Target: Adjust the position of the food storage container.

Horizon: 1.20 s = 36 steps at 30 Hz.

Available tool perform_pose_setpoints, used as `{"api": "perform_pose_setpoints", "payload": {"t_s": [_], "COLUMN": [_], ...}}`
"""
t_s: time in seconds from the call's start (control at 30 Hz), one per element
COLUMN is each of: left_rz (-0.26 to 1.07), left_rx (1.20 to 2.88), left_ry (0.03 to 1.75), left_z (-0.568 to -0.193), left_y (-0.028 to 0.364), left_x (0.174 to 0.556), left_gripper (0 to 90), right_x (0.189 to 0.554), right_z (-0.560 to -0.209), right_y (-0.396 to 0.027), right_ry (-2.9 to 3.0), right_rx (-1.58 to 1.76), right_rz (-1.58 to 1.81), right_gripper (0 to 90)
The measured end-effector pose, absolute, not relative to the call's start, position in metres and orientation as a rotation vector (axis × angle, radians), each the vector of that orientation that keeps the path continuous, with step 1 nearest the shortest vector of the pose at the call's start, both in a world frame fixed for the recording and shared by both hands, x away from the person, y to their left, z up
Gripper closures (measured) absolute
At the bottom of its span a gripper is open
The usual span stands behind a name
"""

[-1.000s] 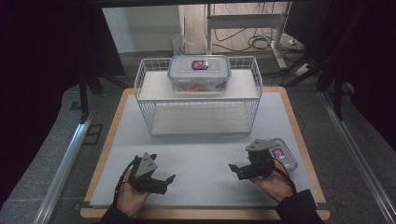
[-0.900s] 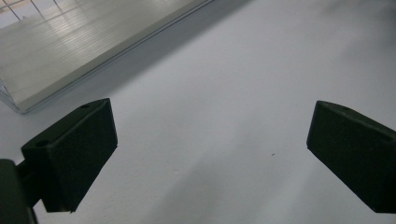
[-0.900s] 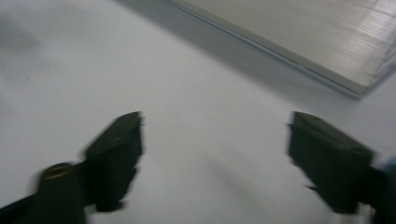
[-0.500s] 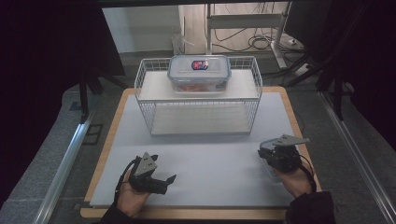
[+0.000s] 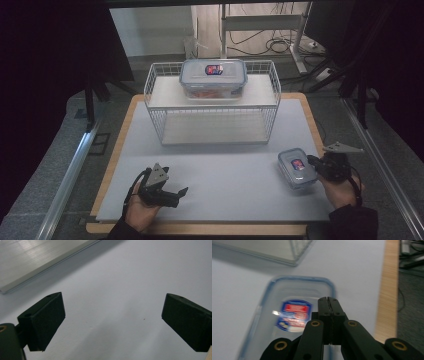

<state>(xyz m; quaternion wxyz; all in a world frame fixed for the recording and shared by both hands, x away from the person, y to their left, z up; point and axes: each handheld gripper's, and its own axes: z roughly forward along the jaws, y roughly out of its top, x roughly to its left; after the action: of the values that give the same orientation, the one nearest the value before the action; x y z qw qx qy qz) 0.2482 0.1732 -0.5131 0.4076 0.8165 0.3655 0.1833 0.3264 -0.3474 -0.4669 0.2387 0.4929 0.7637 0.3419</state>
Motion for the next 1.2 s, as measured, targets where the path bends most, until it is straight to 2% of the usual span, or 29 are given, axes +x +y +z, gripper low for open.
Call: {"api": "perform_pose_setpoints", "payload": {"t_s": [0.2, 0.47, 1.2], "left_rz": [0.449, 0.438, 0.409], "left_rx": [2.072, 2.081, 2.094], "left_ry": [0.924, 0.917, 0.911], "left_z": [-0.515, -0.516, -0.517], "left_y": [0.173, 0.172, 0.167], "left_x": [0.25, 0.25, 0.252], "left_gripper": [5.1, 5.3, 5.4], "right_x": [0.334, 0.337, 0.344], "right_z": [-0.481, -0.485, -0.495], "right_y": [-0.367, -0.356, -0.265], "right_ry": [2.091, 2.145, 2.409], "right_rx": [1.464, 1.455, 1.3], "right_rz": [0.852, 0.846, 0.981], "right_gripper": [89.9, 89.9, 89.9]}}
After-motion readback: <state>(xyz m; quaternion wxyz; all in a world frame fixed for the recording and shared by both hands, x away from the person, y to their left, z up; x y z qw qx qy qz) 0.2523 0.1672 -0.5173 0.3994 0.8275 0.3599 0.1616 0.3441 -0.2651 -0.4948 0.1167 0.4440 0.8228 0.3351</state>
